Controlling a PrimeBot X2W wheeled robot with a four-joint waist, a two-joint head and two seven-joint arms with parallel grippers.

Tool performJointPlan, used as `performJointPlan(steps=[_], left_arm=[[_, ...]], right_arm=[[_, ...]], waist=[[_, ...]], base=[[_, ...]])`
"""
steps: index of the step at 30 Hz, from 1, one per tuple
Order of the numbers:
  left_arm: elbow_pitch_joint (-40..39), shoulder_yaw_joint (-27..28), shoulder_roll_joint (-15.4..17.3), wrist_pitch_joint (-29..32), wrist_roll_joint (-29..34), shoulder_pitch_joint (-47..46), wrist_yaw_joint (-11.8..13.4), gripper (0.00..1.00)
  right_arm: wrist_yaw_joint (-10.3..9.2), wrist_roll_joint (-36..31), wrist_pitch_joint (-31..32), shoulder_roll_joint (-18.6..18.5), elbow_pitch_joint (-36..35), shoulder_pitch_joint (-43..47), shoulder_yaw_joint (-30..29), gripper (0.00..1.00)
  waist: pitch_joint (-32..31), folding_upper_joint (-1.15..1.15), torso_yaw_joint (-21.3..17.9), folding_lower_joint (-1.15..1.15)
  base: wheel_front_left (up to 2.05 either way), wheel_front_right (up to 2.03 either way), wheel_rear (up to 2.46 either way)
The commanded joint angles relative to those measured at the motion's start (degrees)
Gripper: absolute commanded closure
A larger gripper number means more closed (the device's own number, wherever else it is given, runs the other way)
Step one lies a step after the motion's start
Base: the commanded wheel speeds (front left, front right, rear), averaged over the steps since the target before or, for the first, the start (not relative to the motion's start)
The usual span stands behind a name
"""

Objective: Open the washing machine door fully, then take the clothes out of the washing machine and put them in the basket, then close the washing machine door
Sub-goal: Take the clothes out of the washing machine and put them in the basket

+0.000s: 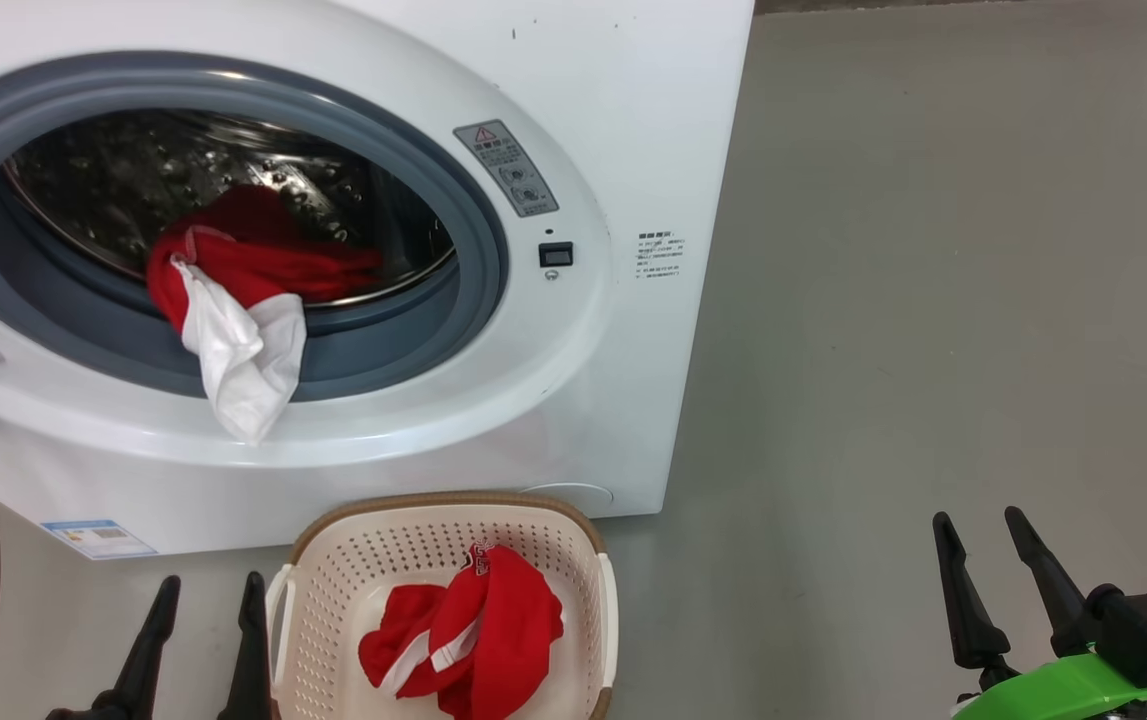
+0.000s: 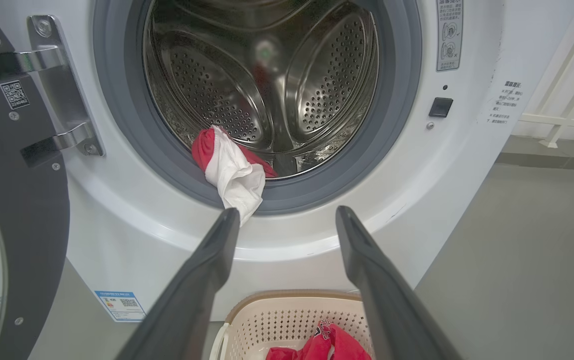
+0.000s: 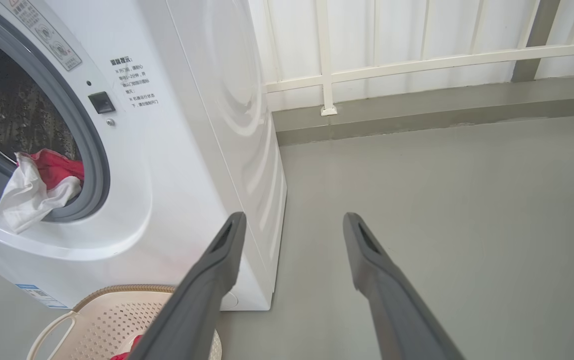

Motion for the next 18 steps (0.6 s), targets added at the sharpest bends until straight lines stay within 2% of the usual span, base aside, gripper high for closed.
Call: performJointPlan(steps=[1, 10, 18], left_arm=[[-1.6, 2.1, 0.2, -0.3, 0.5, -1.2, -0.3, 0.00], [-0.8, 1.7, 0.2, -0.3, 0.7, -2.3, -0.3, 0.00], [2.4, 2.6, 0.2, -0.3, 2.2, -9.0, -0.3, 0.00]], right_arm=[[0.37, 0.3, -0.4, -0.5, -1.5, -0.3, 1.2, 0.00], [0.37, 0.4, -0.4, -0.2, -1.5, -0.5, 1.5, 0.00], [0.37, 0.3, -0.4, -0.4, -1.7, -2.1, 2.1, 0.00]], waist=[[0.2, 0.00, 0.0, 0.00], [0.9, 0.00, -0.2, 0.00], [4.7, 0.00, -0.6, 0.00]], base=[[0.00, 0.00, 0.00], [0.00, 0.00, 0.00], [0.00, 0.00, 0.00]])
